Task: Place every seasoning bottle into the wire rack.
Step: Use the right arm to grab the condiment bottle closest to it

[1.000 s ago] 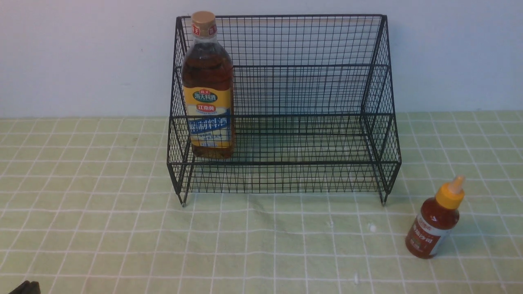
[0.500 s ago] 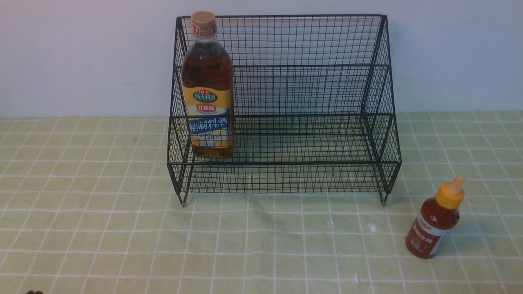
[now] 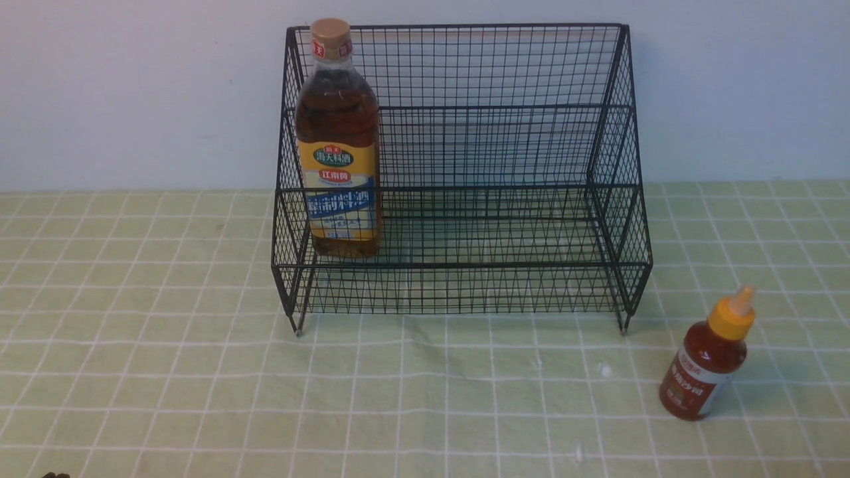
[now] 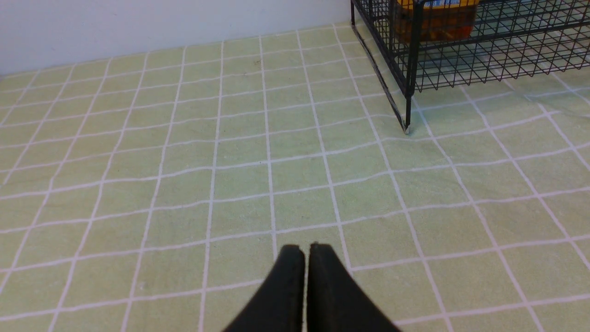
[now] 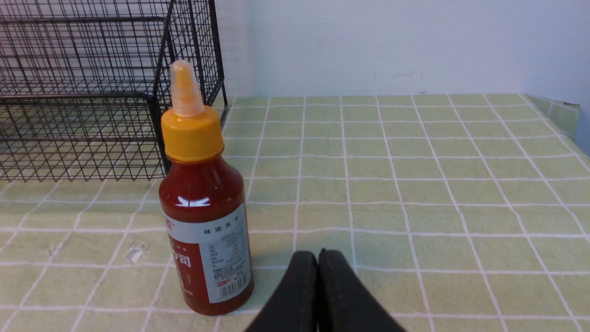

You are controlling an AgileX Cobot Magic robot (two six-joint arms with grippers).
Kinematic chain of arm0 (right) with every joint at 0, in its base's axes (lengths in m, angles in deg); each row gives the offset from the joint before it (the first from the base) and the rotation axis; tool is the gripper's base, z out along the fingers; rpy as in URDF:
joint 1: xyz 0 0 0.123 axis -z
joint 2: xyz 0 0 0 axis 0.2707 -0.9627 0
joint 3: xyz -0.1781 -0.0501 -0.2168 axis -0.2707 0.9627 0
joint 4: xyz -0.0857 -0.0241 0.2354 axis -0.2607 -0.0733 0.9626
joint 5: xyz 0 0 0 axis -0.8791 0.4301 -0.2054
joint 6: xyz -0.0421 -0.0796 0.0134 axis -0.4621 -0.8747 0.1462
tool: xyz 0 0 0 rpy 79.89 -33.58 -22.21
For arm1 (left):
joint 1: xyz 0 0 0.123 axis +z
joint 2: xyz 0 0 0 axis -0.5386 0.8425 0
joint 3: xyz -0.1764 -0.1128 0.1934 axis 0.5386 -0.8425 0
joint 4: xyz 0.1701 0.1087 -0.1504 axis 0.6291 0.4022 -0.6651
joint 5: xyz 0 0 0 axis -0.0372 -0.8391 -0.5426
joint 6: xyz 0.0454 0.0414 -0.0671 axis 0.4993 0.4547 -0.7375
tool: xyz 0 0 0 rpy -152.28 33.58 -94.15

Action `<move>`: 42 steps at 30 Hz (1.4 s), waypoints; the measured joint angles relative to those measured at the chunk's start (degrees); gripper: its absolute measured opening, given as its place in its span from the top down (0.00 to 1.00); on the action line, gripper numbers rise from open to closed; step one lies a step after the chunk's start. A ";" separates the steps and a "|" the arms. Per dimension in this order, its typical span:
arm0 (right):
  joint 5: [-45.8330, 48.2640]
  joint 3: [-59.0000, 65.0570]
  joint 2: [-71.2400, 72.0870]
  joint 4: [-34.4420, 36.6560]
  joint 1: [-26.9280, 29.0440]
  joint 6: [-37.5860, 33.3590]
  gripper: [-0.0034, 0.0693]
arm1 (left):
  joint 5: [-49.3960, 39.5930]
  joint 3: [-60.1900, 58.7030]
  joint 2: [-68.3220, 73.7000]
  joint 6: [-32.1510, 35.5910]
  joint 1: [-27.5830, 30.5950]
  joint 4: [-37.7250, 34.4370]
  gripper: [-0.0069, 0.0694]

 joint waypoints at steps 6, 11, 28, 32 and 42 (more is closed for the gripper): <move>-2.78 0.26 0.00 3.83 0.00 1.29 0.97 | 0.00 0.00 0.00 0.00 0.00 0.00 0.92; -11.73 0.26 0.00 16.76 0.00 4.50 0.97 | 0.00 0.00 0.00 0.00 0.00 -0.04 0.92; -14.14 -5.50 -0.18 40.87 -0.20 3.36 0.97 | 0.00 0.00 0.00 0.00 0.00 -0.04 0.92; 2.55 -19.69 -9.09 32.44 -0.20 -1.89 0.97 | 0.00 0.00 0.00 0.00 0.00 -0.04 0.92; 33.90 -48.59 -45.13 13.00 -0.20 -3.63 0.91 | -0.05 0.00 0.00 0.00 0.00 -0.04 0.92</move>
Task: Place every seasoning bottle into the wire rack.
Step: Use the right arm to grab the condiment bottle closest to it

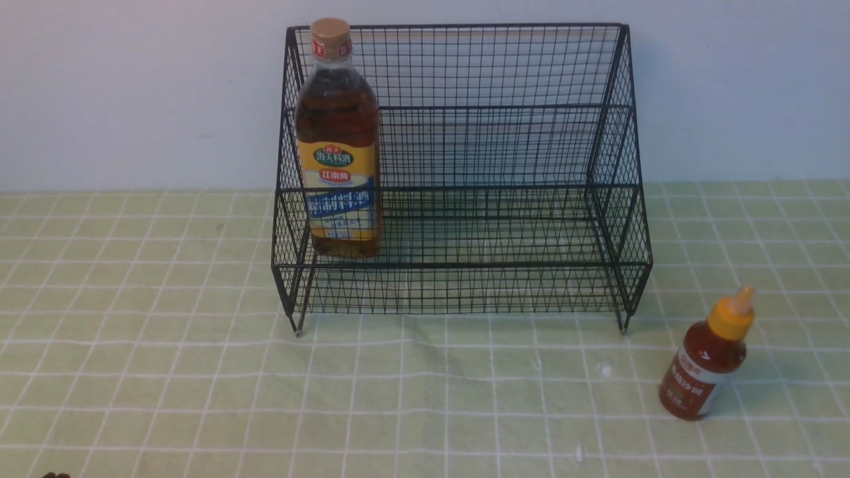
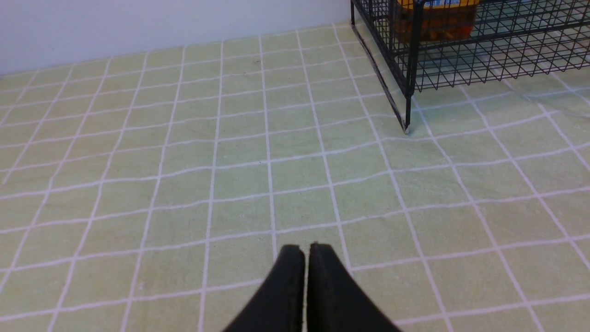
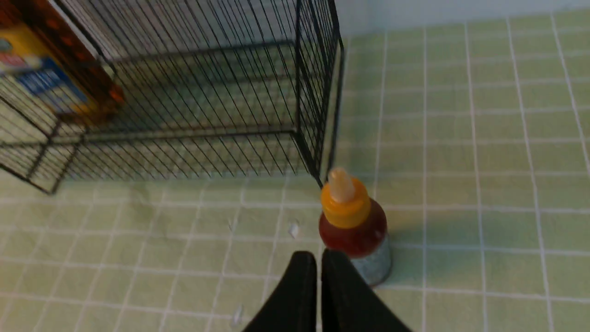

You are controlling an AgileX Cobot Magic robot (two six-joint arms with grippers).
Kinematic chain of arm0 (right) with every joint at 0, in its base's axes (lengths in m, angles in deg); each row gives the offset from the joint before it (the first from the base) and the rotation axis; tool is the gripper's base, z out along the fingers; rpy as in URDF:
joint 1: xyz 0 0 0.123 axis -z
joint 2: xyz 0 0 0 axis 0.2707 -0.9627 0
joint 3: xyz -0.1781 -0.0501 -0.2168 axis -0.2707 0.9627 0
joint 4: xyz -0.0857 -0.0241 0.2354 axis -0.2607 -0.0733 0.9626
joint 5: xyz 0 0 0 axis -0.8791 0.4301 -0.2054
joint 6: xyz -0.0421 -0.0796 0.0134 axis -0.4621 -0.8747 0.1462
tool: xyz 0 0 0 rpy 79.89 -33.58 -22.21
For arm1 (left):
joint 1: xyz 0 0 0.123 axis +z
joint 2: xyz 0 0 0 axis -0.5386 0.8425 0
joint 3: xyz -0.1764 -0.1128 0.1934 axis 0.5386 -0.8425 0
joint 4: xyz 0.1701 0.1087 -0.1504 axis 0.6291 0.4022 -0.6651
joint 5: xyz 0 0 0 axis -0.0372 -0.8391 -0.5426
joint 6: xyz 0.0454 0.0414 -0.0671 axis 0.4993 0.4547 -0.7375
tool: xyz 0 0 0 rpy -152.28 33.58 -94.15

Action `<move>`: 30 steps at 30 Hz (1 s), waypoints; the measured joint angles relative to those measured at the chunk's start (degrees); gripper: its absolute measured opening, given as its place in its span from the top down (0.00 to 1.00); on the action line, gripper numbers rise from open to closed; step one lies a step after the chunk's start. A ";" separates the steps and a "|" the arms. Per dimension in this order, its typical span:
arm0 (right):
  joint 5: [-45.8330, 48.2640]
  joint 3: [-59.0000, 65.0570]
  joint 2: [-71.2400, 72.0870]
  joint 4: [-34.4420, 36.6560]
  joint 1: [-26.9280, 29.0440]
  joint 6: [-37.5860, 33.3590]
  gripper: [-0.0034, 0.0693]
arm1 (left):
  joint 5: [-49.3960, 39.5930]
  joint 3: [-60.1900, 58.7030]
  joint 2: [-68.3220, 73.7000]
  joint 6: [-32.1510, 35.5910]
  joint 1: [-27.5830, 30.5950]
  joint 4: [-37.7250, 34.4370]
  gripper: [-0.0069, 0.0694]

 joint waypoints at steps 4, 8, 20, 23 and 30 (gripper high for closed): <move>1.89 -7.75 -10.48 0.73 0.00 -2.18 0.78 | 0.00 0.00 0.00 0.00 0.00 0.00 0.92; 2.05 -10.79 -15.98 3.27 0.00 -6.84 0.61 | 0.00 0.00 0.00 0.00 0.00 0.00 0.92; 0.53 -11.15 -26.23 1.78 -4.46 -10.70 0.25 | 0.00 0.00 0.00 0.00 0.00 -0.02 0.92; -1.05 -11.15 -28.52 -1.53 -7.50 -9.19 0.25 | 0.00 0.00 0.00 0.00 0.00 -0.02 0.92; -4.02 -11.15 -34.93 -11.36 -11.95 -1.23 0.24 | 0.00 0.00 0.00 0.00 0.00 -0.02 0.92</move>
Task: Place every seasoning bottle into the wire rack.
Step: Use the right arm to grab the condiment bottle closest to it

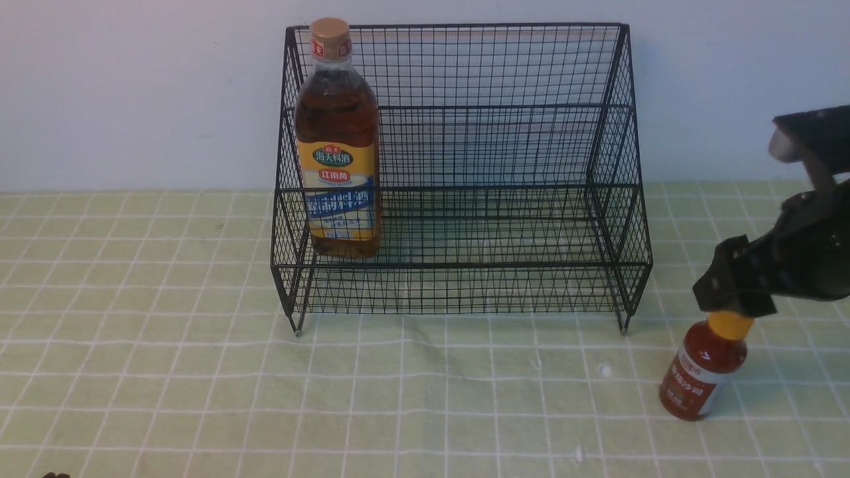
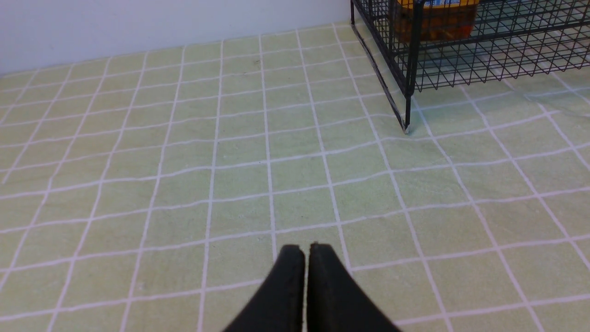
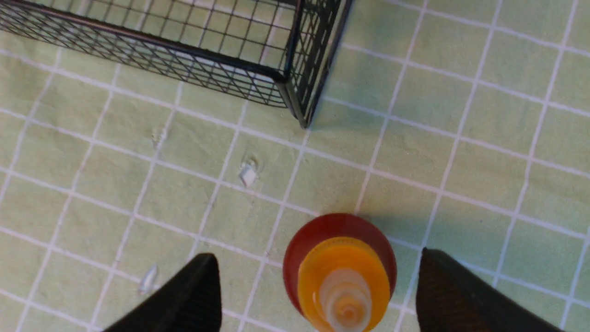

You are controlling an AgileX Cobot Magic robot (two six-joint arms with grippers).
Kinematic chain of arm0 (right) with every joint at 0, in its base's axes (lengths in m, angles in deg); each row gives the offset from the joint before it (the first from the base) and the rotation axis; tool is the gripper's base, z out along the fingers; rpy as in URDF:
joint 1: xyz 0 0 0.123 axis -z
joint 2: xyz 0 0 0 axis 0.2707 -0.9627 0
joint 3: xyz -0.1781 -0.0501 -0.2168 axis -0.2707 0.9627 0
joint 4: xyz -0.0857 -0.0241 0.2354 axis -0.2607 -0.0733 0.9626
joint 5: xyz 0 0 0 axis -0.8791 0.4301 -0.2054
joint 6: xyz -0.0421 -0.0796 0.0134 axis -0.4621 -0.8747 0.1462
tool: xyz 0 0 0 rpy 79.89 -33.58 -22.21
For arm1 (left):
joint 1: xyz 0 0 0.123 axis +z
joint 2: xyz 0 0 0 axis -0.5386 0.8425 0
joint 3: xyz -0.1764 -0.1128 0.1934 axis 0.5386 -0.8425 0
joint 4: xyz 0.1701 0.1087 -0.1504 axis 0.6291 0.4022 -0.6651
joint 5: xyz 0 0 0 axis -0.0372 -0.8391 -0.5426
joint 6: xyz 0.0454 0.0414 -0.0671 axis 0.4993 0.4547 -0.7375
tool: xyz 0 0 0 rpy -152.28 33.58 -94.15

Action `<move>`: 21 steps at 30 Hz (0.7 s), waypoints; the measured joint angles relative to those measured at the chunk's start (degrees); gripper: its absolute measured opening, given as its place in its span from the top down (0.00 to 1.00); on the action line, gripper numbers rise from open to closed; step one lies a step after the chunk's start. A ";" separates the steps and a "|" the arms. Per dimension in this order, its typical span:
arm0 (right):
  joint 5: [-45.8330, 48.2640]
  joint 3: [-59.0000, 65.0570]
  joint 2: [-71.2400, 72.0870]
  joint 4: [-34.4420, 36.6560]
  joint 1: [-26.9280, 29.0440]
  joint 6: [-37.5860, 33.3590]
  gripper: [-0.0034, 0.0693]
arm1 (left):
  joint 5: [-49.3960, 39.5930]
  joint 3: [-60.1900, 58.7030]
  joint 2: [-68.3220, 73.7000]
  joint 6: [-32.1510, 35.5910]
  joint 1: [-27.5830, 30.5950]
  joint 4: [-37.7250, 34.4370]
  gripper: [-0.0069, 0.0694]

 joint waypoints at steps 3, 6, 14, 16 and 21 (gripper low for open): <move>0.30 -0.04 -2.94 -1.21 -0.02 1.14 0.24 | 0.00 0.00 0.00 0.00 0.00 -0.05 0.92; 1.45 -0.04 -5.17 -1.70 -0.02 2.17 0.26 | 0.00 0.00 0.00 0.00 0.00 -0.05 0.92; 1.92 -0.59 -6.90 -1.89 -0.02 2.22 0.54 | 0.00 0.00 0.00 -0.05 0.00 -0.05 0.92; 4.22 -2.50 -5.40 -1.84 -0.02 1.24 0.54 | 0.00 0.00 0.00 -0.05 0.00 -0.05 0.92; 11.00 -8.67 -0.92 -1.73 -0.02 0.58 0.54 | 0.00 0.00 0.00 -0.05 0.00 -0.05 0.92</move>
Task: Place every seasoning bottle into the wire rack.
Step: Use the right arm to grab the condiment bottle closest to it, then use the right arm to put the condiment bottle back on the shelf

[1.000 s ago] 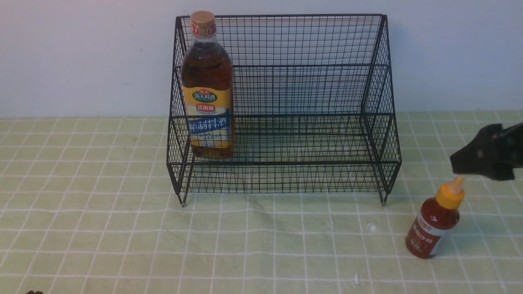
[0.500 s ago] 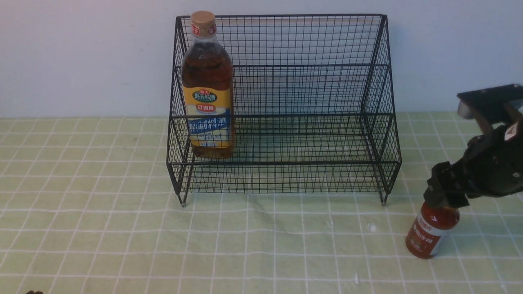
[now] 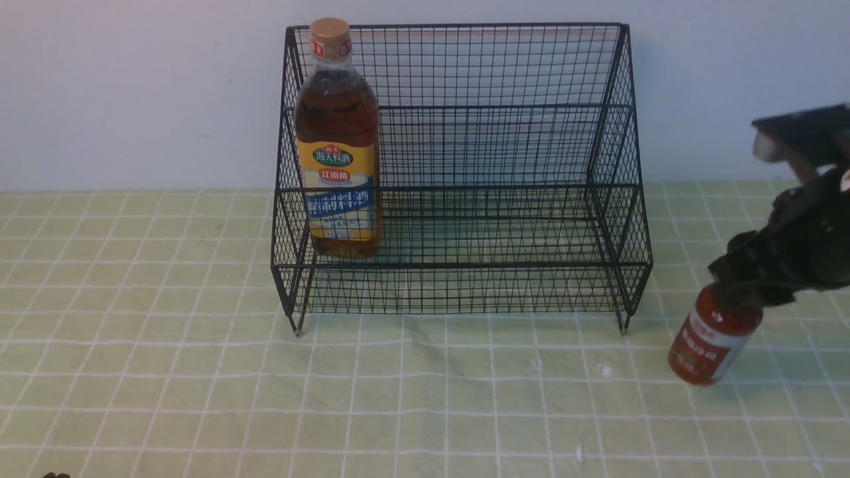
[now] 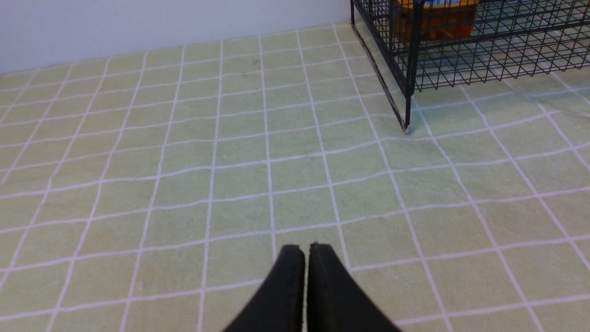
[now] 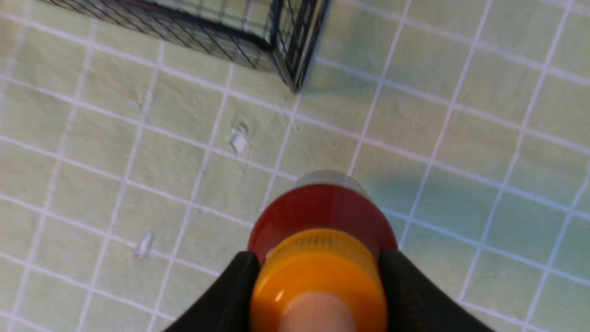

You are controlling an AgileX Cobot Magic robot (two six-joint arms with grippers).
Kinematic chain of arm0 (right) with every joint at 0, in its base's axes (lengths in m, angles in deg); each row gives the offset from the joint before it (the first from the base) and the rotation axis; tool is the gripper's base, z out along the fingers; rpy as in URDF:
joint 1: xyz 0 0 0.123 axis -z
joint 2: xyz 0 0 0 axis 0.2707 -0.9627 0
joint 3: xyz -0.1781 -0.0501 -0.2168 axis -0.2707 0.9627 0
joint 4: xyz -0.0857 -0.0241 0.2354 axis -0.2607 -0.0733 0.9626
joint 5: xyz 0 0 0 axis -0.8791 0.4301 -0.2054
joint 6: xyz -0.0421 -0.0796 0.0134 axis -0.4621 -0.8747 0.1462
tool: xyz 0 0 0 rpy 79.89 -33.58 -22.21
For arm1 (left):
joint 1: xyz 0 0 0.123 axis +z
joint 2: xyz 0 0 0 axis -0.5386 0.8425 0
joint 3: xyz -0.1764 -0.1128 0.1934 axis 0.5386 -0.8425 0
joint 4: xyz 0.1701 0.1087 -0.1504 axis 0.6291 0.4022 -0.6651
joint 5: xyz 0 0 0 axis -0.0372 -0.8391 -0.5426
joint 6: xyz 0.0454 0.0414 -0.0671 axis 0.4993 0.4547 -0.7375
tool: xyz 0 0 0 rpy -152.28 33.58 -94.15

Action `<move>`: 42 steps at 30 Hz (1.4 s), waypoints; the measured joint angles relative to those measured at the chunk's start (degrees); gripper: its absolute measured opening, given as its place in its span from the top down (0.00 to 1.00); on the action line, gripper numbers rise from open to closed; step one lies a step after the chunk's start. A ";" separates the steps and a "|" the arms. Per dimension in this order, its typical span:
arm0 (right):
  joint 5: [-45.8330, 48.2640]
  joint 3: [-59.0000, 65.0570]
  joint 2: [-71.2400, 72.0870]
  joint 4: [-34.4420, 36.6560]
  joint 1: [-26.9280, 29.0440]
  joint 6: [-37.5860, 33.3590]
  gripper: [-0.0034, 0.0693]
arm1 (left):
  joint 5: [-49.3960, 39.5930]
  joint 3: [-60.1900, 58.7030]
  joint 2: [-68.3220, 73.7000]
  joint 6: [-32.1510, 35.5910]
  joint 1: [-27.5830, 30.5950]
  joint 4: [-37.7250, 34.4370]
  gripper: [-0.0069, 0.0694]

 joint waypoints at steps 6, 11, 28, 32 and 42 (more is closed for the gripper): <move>5.43 -8.78 3.78 1.84 0.00 -0.12 0.54 | 0.00 0.00 0.00 0.00 0.00 0.00 0.92; 5.49 -15.16 3.17 7.44 -0.05 -4.18 0.54 | 0.00 0.00 0.00 0.00 0.00 -0.01 0.92; -6.77 -20.66 -14.07 8.10 -7.62 -9.10 0.54 | 0.00 0.00 0.00 0.00 0.00 -0.07 0.92; -6.96 -20.77 -16.78 7.41 -7.62 -9.81 0.54 | 0.00 0.00 0.00 0.00 0.00 -0.07 0.92; -5.51 -21.19 -23.92 7.04 -7.62 -10.16 0.54 | 0.00 0.00 0.00 0.00 0.00 -0.07 0.92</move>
